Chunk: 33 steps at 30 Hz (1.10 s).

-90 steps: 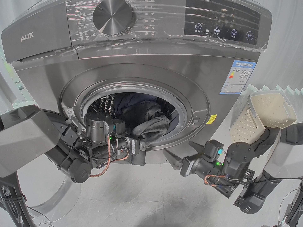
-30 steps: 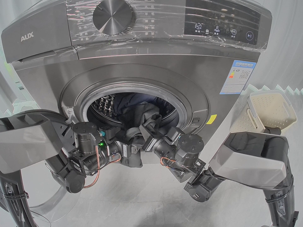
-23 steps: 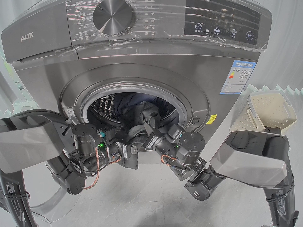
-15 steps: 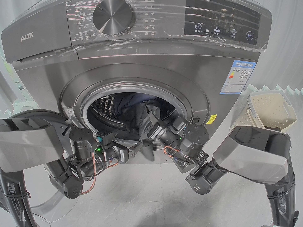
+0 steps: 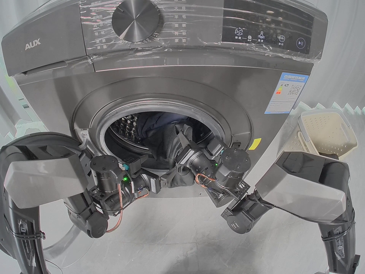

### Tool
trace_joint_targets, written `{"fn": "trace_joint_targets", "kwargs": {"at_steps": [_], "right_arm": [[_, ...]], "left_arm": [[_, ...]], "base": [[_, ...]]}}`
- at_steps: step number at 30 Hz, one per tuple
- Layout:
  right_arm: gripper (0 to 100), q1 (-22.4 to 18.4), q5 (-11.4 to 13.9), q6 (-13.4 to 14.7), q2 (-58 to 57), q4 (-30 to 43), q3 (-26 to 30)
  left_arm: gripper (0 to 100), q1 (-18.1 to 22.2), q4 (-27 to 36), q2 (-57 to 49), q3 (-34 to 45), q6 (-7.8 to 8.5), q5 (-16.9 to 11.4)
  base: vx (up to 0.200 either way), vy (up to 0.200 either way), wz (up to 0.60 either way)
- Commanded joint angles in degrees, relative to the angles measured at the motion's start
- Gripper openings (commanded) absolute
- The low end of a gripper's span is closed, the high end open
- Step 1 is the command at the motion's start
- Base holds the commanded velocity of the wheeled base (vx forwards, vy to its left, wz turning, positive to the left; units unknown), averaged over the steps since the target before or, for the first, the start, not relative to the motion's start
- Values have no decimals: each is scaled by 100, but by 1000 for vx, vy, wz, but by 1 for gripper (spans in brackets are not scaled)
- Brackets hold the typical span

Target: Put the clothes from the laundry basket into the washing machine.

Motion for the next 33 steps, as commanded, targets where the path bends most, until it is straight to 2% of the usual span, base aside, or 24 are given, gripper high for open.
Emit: {"fn": "trace_joint_targets", "kwargs": {"at_steps": [1,2,14,18,23,24,29,32,33], "right_arm": [[0,97,14,-6,-11,-2,48],[100,106,14,-15,-11,-2,66],[100,229,5,3,-37,-10,57],[100,325,-3,-32,-64,-2,339],[100,378,-12,-270,-169,-10,778],[100,378,-12,-340,-204,-19,848],[100,334,-153,-419,-776,-19,1253],[100,299,-162,-498,-1189,-10,1789],[100,290,-153,-621,-1382,-10,2193]], "left_arm": [[100,-61,7,495,-513,-34,3],[100,-61,25,539,-584,-34,3],[100,-35,350,934,-1577,-43,3],[100,9,446,1119,-1981,-43,3],[100,88,692,1321,-2456,-52,55],[0,88,701,1330,-2491,-52,64],[0,123,772,1330,-2561,-60,82],[0,193,772,1347,-2737,-78,99],[0,237,772,1365,-2869,-87,135]], "base": [[0,0,0],[0,0,0],[0,0,0],[0,0,0],[0,0,0],[0,0,0],[0,0,0],[0,0,0],[0,0,0]]}}
